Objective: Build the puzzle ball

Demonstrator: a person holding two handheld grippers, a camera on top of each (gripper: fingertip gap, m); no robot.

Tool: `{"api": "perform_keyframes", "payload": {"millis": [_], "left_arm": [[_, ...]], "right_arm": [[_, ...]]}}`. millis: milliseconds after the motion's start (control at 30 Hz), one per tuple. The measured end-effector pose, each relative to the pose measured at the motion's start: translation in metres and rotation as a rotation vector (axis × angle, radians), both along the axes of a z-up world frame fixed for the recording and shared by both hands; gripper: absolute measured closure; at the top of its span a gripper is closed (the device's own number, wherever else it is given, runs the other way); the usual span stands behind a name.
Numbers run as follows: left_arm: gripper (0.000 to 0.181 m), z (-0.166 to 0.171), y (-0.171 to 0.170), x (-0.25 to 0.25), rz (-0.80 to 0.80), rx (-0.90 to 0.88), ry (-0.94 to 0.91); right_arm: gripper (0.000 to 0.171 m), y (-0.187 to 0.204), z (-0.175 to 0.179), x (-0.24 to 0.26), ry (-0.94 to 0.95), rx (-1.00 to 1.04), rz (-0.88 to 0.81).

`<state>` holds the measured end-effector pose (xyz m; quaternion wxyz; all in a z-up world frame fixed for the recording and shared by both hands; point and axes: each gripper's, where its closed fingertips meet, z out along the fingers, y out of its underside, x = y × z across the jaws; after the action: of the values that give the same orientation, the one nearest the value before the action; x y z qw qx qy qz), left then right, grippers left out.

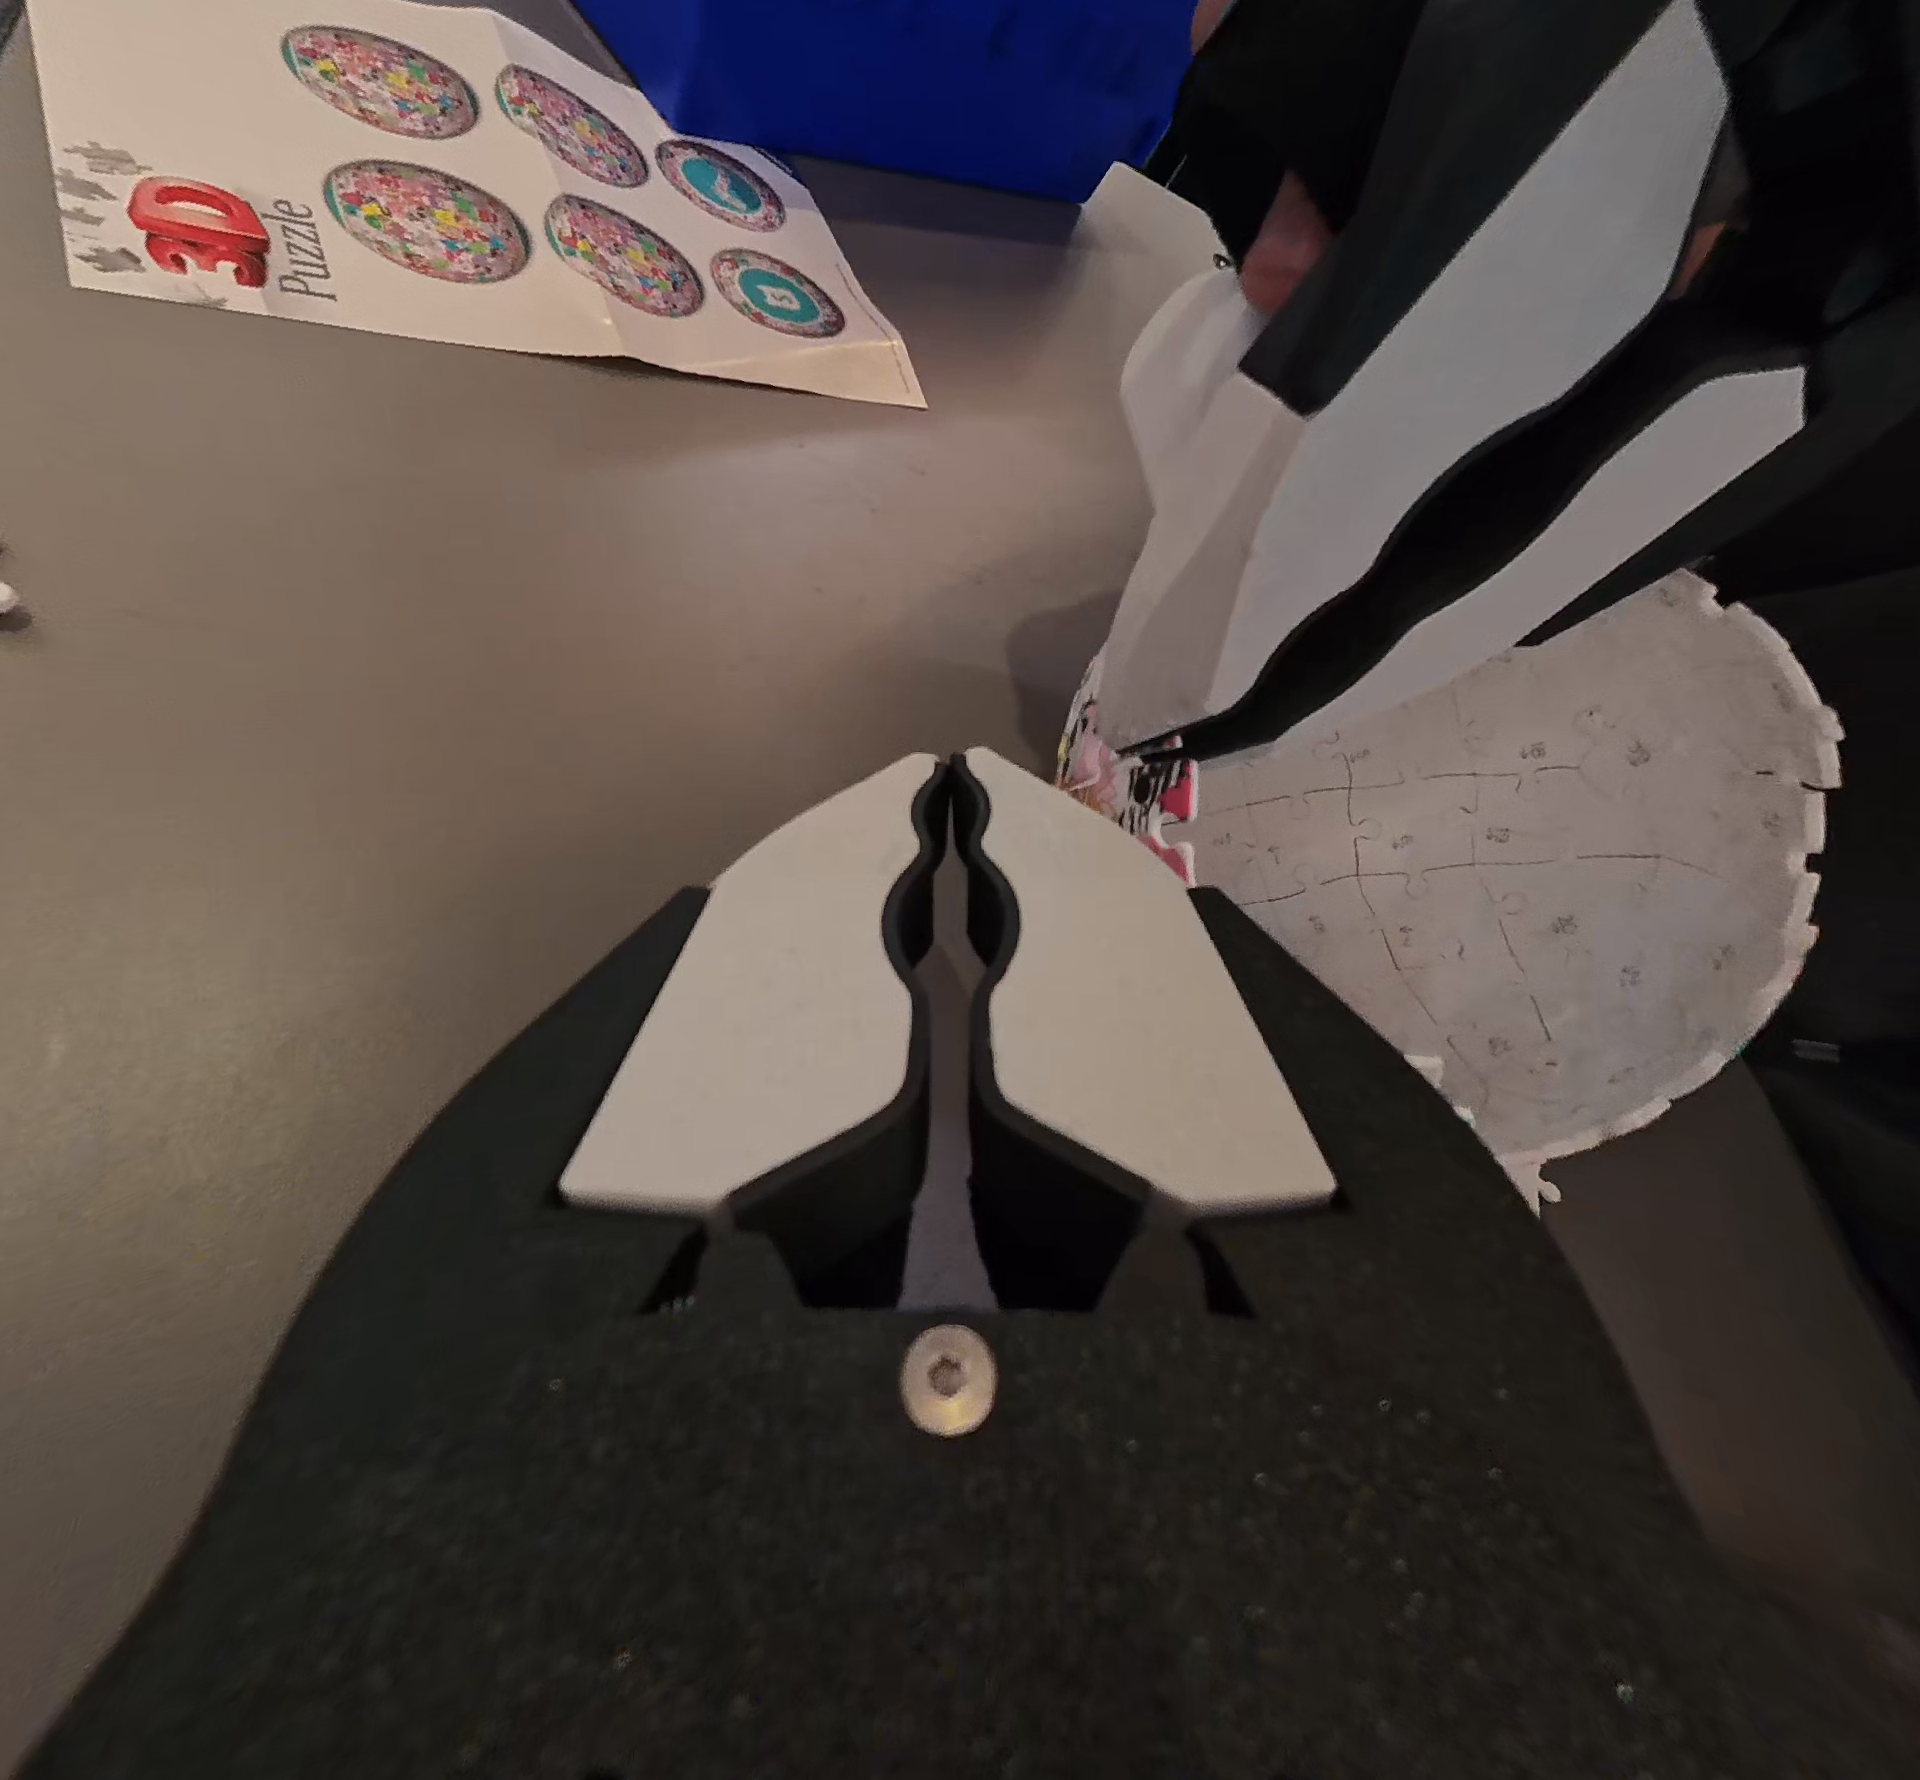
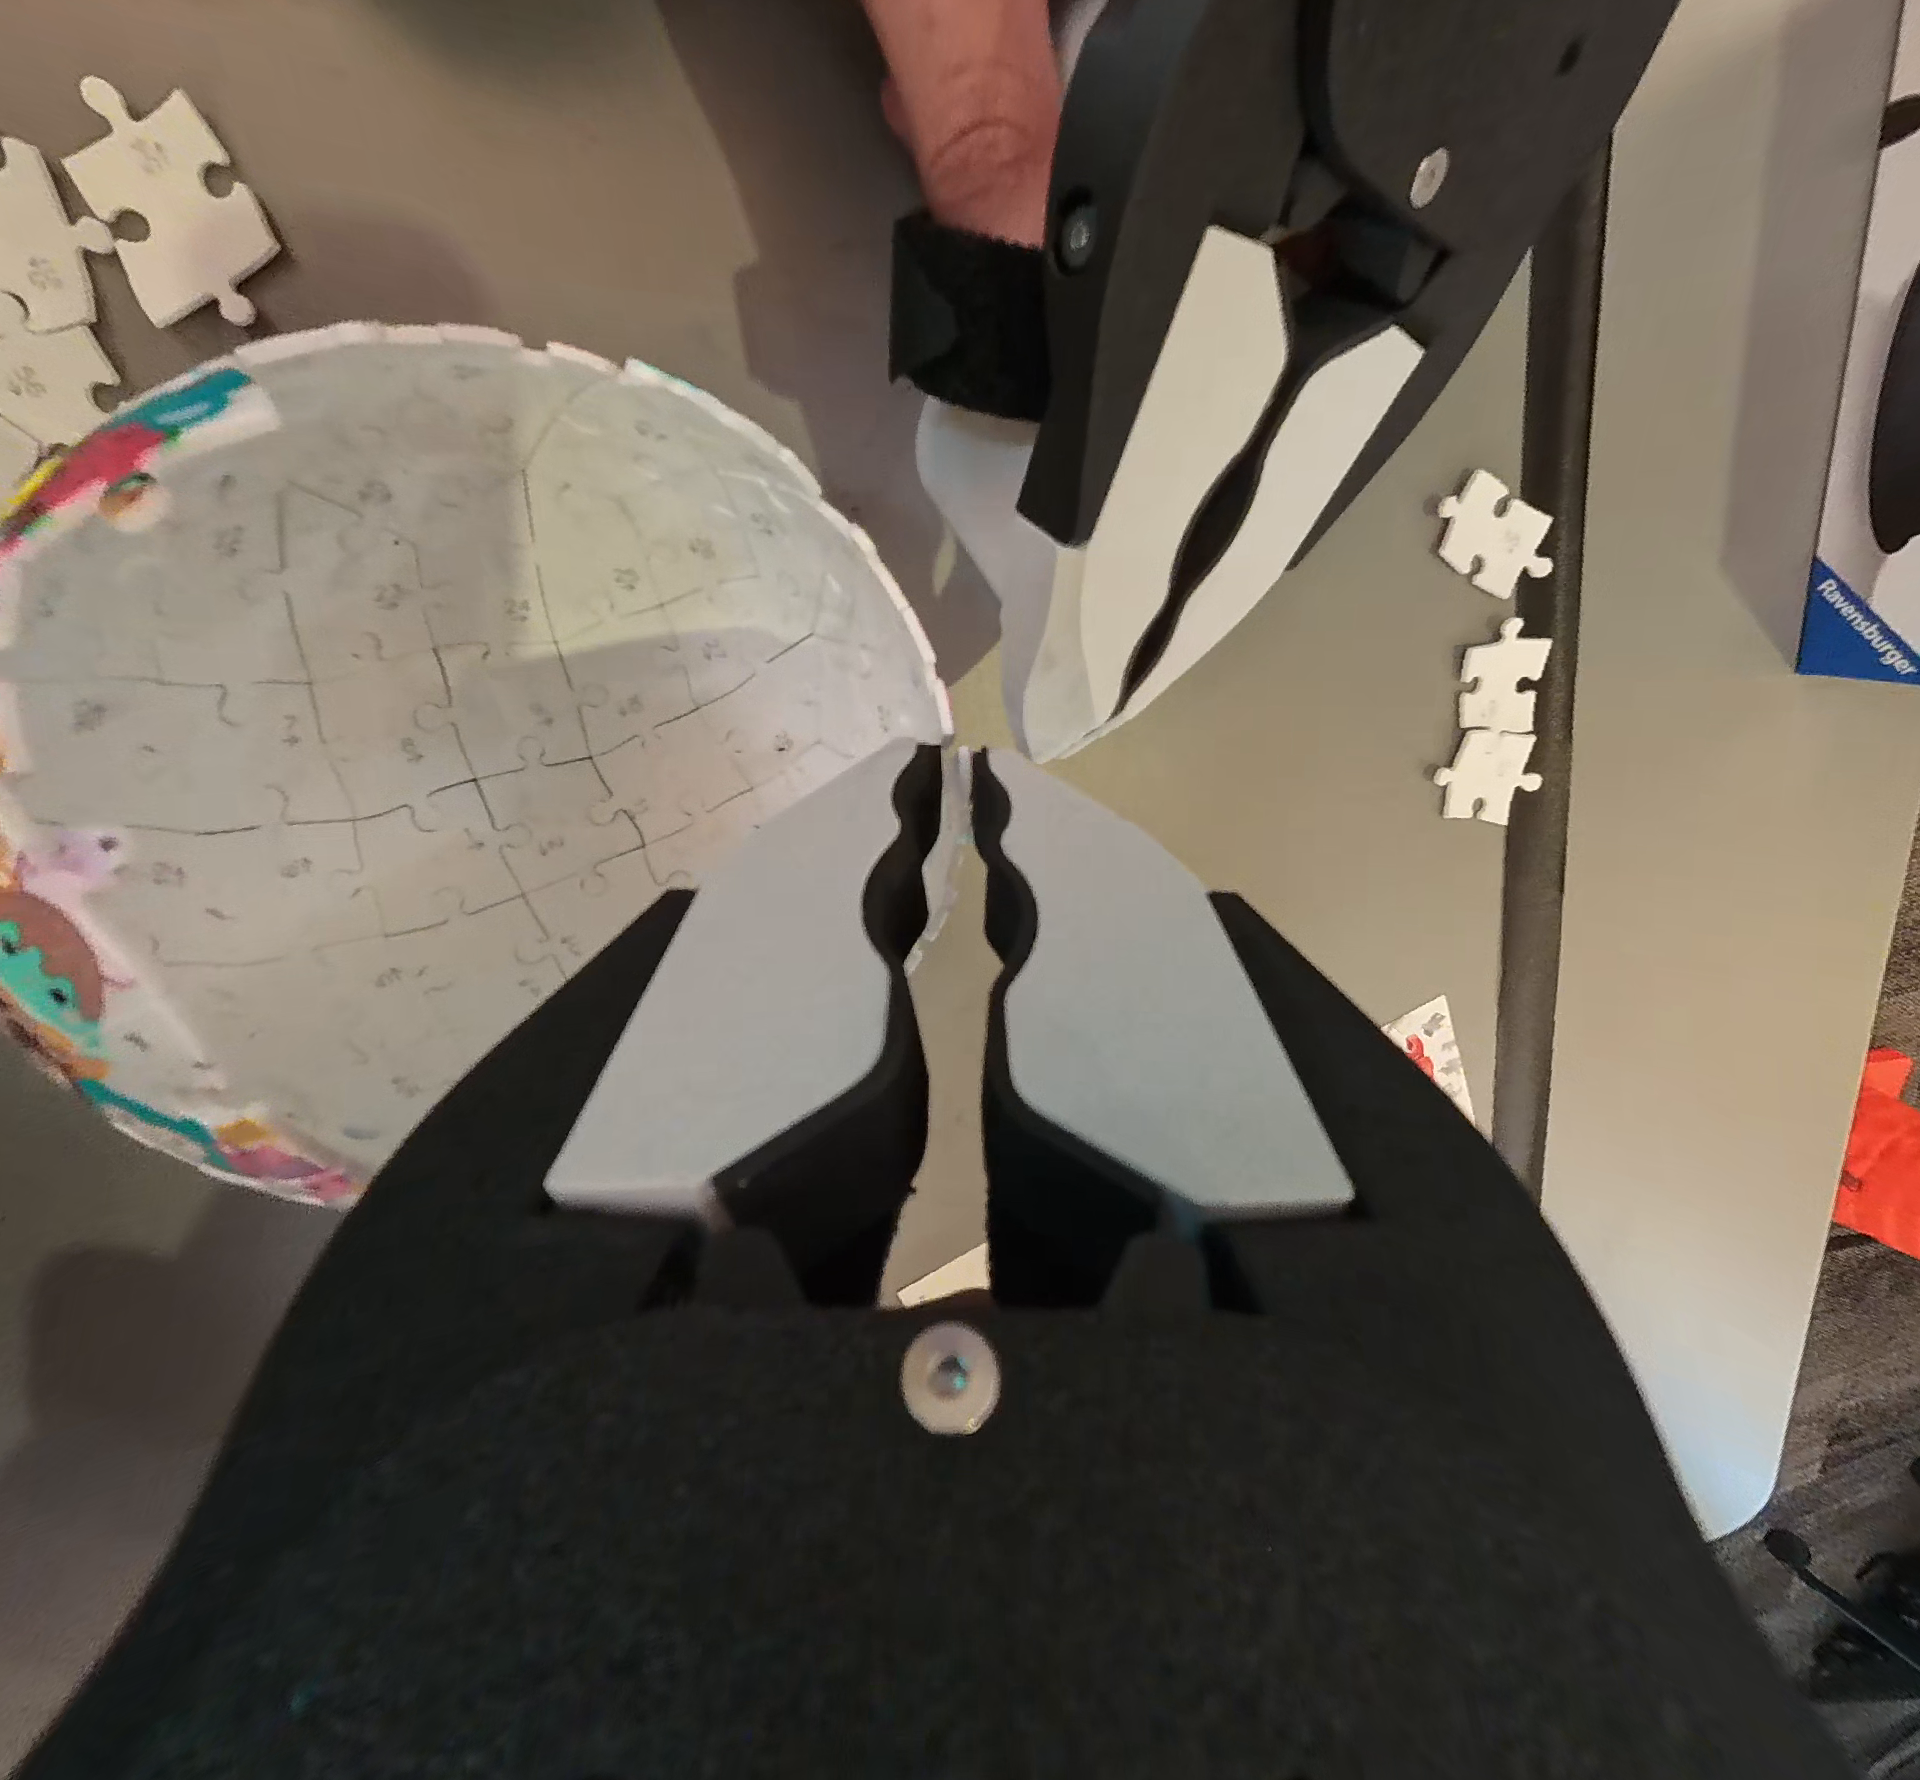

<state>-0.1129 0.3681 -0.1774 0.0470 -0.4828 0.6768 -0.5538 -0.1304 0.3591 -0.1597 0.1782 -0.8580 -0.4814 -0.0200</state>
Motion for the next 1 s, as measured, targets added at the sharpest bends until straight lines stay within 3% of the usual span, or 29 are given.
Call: {"api": "perform_keyframes", "payload": {"millis": [133, 500, 700, 1000], "left_arm": [[0.181, 0.003, -0.001, -0.002, -0.009, -0.009, -0.021], [0.181, 0.005, -0.006, -0.006, -0.048, -0.011, -0.030], [0.172, 0.035, -0.005, -0.019, -0.070, -0.064, -0.089], [0.165, 0.034, -0.004, -0.026, -0.090, 0.054, -0.063]], "right_arm": [[0.149, -0.002, 0.003, 0.002, -0.018, 0.003, 0.001], [0.168, -0.003, 0.002, 0.006, -0.088, 0.037, 0.030], [0.168, -0.003, 0.003, 0.006, -0.086, 0.033, 0.035], [0.147, -0.006, 0.001, 0.008, -0.106, 0.042, 0.041]]}}
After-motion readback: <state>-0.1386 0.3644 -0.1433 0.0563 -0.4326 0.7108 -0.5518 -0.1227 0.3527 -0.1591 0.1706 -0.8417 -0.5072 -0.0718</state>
